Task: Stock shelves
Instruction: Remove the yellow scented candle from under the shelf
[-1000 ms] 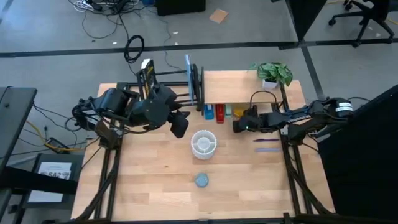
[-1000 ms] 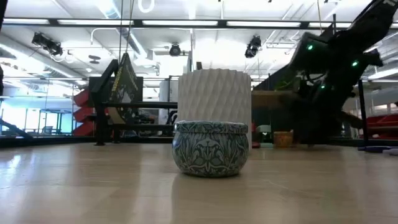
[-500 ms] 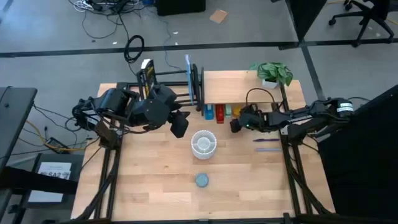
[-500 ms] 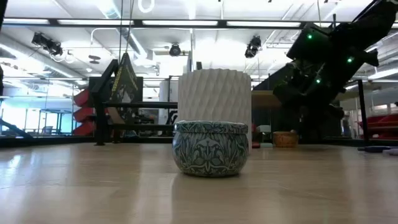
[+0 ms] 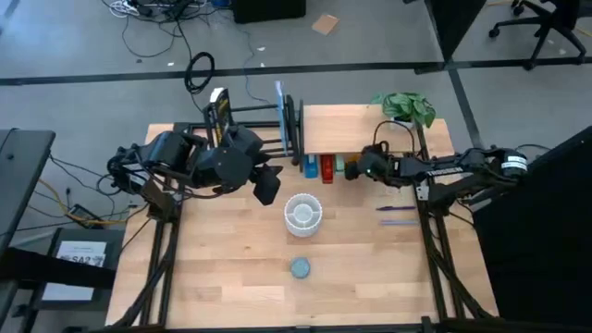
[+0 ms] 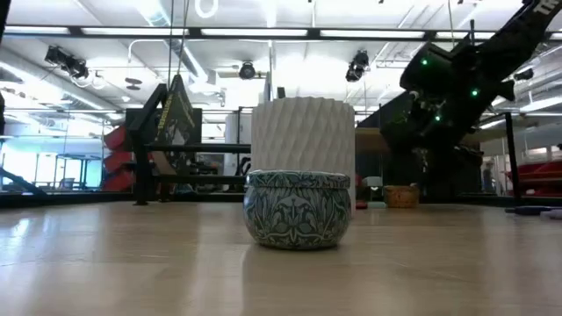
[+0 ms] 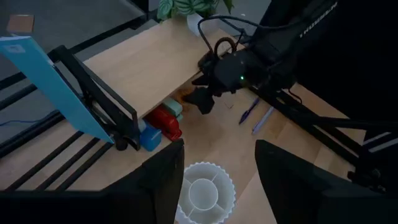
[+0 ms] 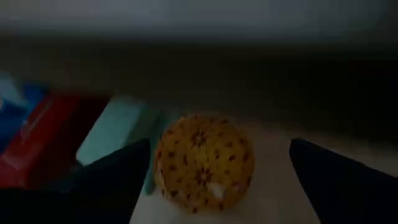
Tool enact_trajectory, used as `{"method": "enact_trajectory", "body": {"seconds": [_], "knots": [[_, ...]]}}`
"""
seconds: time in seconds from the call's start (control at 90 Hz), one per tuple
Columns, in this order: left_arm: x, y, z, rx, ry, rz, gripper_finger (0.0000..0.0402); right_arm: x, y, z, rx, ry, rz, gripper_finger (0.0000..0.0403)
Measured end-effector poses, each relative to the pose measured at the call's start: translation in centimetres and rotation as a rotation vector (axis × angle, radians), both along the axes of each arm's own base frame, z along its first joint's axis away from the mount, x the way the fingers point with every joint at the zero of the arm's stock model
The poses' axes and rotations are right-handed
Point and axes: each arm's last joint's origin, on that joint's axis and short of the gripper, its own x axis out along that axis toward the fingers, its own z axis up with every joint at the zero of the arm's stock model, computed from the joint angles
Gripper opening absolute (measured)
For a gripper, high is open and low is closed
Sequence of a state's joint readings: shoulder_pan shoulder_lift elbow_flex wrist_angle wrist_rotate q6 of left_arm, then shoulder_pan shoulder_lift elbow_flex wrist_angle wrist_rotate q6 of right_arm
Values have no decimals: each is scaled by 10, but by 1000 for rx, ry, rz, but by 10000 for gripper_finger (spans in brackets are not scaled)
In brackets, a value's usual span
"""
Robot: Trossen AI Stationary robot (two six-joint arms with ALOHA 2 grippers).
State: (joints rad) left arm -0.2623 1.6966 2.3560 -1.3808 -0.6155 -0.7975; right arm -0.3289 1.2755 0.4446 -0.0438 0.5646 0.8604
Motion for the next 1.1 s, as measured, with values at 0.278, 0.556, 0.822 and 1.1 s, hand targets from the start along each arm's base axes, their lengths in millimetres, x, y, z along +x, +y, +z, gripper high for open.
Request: {"method": "enact_trajectory", "body": {"seconds": [0.278,0.556,0.822,1.1], "knots": [[0,0,0,0,0,0,177,3,-2,-7,9,12,-34,345],[0,0,0,-1,-1,0,177,5,7,-13,39,30,-27,345],[0,-1,0,-6,-1,-3,177,5,18,-15,44,51,-5,318],[0,-1,0,-6,-1,-6,177,4,19,-16,41,29,-44,176]]}}
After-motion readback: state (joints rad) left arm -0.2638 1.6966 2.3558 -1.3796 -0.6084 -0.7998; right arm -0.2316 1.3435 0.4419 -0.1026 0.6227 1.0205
